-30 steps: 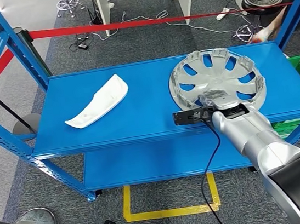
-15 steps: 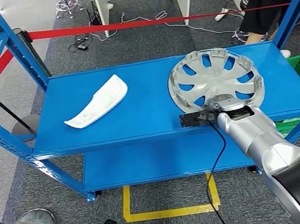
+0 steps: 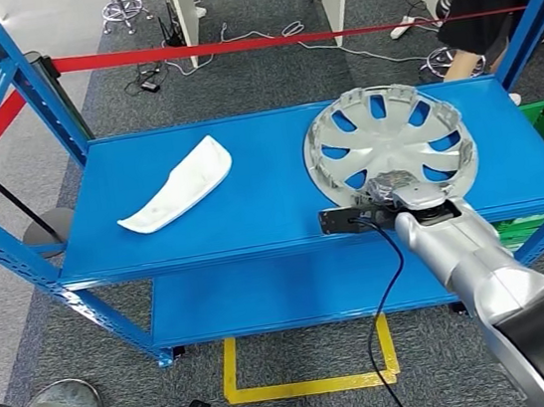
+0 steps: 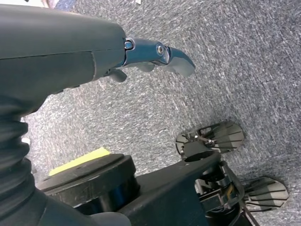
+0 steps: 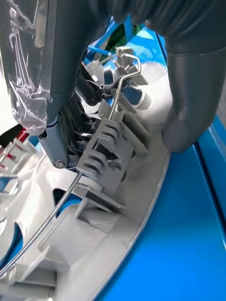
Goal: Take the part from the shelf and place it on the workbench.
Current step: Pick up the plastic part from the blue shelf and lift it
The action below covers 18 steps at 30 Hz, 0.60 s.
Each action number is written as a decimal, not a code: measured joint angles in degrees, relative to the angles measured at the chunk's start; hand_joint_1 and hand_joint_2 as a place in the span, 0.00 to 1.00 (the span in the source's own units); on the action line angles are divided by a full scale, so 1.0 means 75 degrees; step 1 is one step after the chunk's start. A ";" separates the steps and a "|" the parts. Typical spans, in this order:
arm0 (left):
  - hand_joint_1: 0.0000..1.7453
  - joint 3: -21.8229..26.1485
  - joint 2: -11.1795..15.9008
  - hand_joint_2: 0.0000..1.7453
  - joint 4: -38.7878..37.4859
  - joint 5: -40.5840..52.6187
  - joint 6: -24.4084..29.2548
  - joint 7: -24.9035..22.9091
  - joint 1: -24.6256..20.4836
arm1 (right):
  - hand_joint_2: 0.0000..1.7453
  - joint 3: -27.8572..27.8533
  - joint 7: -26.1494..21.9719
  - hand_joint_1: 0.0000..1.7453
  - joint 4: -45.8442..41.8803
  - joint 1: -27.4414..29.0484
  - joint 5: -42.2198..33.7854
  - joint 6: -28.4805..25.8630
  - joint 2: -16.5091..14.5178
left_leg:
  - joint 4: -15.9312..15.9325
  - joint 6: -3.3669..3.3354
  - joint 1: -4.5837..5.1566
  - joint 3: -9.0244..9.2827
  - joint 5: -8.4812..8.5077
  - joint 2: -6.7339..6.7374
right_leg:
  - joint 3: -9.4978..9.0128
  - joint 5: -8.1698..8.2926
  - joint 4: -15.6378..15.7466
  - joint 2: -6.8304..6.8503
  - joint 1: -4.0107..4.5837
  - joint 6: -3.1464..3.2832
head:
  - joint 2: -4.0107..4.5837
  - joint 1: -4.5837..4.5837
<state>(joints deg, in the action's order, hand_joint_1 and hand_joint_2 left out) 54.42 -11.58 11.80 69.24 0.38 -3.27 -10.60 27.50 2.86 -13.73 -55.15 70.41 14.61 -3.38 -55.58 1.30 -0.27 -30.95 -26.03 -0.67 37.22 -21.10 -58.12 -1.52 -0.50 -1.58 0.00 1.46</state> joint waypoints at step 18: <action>0.00 0.0218 0.0090 1.00 0.0000 0.0000 0.0221 0.0256 0.0191 | 1.00 -0.0169 -0.1519 1.00 -0.0354 0.0301 -0.0510 -0.1890 0.0131 | 0.0000 -0.0002 -0.0002 -0.0026 0.0000 -0.0006 | 0.0016 -0.0001 0.0002 0.0010 -0.0001 -0.0002 | 0.0000 0.0000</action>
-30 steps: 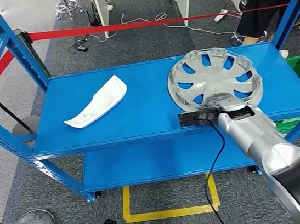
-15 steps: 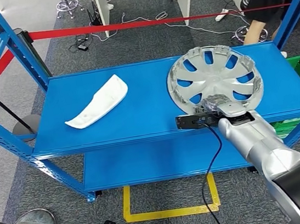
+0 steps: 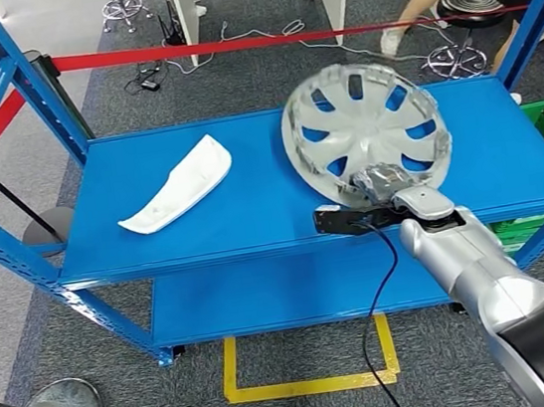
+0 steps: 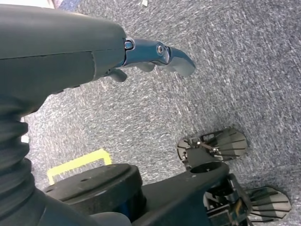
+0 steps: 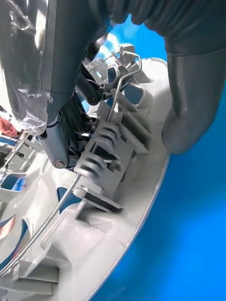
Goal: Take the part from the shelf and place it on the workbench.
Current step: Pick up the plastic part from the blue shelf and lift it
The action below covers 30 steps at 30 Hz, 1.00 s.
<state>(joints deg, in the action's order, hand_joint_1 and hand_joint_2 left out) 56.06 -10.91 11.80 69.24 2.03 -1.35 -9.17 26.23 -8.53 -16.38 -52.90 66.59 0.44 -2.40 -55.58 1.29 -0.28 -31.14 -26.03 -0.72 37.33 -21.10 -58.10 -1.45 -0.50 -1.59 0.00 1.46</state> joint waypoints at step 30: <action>0.00 0.0401 0.0068 1.00 0.0000 0.0000 0.0591 0.0358 0.0332 | 1.00 0.0473 -0.0658 1.00 -0.3324 0.1102 -0.1978 -0.1903 0.0299 | 0.0000 -0.0001 0.0001 -0.0029 -0.0002 -0.0003 | 0.0024 -0.0004 0.0012 0.0007 0.0000 -0.0004 | 0.0000 0.0000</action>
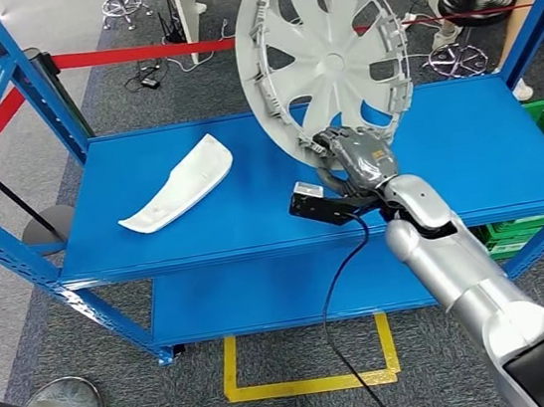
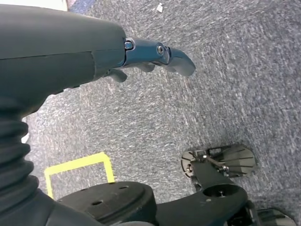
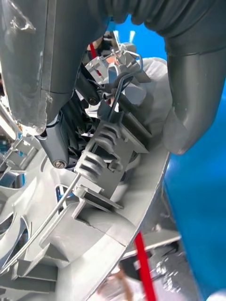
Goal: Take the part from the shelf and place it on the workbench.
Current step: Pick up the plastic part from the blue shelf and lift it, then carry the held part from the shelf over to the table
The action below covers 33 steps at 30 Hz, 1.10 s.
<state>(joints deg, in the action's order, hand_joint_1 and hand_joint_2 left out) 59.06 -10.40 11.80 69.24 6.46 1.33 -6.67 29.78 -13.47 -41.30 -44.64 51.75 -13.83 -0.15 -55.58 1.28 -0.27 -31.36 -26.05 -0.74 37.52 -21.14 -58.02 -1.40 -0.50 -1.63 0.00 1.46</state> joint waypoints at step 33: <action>0.00 0.0380 -0.0009 1.00 0.0003 0.0000 0.0147 -0.0158 0.0094 | 1.00 0.0226 -0.0462 1.00 -0.3737 0.3260 -0.0835 -0.1172 0.0685 | -0.0046 -0.0010 -0.0211 -0.0069 0.0128 0.0058 | -0.0301 -0.0489 -0.0500 0.0125 -0.0178 -0.0536 | 0.0000 -0.0061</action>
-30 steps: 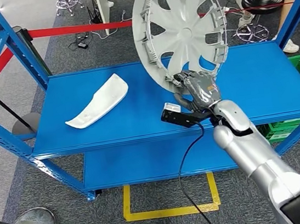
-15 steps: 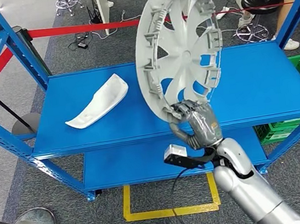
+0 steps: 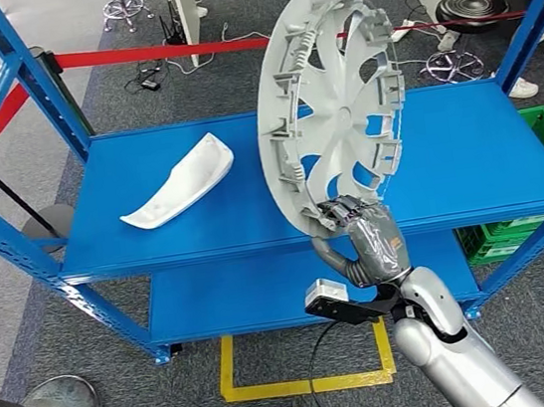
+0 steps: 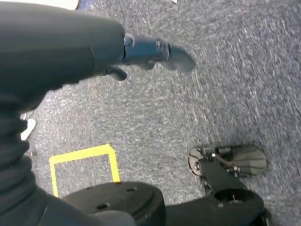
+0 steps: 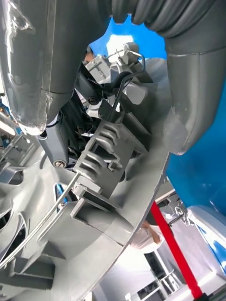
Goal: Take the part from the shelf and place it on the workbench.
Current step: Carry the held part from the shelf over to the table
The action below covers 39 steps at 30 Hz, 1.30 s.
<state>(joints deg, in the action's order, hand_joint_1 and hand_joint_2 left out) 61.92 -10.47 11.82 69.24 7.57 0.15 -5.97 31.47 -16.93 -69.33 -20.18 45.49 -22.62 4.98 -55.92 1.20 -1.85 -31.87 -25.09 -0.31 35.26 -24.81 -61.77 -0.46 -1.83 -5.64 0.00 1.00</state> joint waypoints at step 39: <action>0.00 0.0033 -0.0020 1.00 0.0003 -0.0004 -0.0158 -0.0030 -0.0023 | 1.00 -0.0136 -0.0188 1.00 -0.0316 0.0203 -0.0238 0.0017 0.0044 | -0.1150 0.0151 0.0228 -0.0994 -0.0528 0.0014 | -0.0279 -0.0070 0.0472 0.0023 0.0179 0.0678 | 0.0000 0.0096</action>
<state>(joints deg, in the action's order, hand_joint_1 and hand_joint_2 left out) 62.16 -10.62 11.85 69.21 6.38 -0.08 -6.14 30.45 -18.34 -71.70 -18.66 43.70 -22.49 5.32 -64.55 2.34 -0.14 -39.33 -29.05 -0.21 33.17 -25.34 -58.23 -0.29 -0.49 -0.55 0.00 1.72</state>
